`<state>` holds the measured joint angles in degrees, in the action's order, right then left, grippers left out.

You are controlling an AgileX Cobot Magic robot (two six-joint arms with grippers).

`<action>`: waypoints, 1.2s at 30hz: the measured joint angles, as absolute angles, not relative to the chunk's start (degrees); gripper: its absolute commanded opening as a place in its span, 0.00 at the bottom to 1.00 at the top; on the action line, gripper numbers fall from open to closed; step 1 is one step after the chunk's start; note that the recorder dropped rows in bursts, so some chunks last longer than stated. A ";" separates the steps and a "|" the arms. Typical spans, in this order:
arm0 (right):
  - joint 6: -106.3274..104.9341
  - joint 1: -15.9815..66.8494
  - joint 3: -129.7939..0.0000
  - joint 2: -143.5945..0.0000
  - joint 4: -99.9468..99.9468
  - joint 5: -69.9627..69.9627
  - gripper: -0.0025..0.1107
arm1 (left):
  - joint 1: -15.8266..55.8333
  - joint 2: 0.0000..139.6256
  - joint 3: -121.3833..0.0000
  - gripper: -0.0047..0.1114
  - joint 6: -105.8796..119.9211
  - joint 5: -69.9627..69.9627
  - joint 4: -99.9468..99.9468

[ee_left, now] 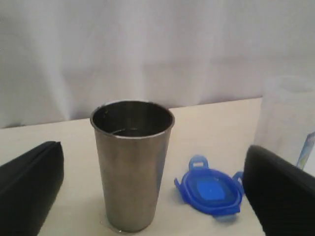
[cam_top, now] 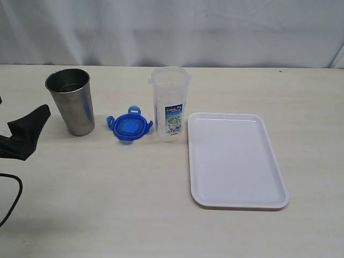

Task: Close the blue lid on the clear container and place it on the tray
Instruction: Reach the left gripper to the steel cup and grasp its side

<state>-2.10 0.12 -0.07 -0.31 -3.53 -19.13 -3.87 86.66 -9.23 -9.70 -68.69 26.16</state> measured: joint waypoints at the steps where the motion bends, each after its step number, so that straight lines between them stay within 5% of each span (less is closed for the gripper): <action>1: -2.10 0.12 -0.07 -0.31 -3.53 -19.13 0.06 | -3.87 88.70 -9.94 0.83 -9.30 -68.69 26.31; 19: -2.10 0.12 -0.07 -0.31 -3.53 -19.13 0.06 | -3.87 113.99 -29.31 0.83 -7.68 -69.05 33.26; 36: -2.10 0.12 -0.07 -0.31 -3.53 -19.13 0.06 | 0.34 121.53 -42.18 0.83 -8.91 -69.29 32.90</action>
<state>-2.10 0.12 -0.07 -0.31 -3.53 -19.13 0.34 121.53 -42.18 -8.91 -69.29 32.90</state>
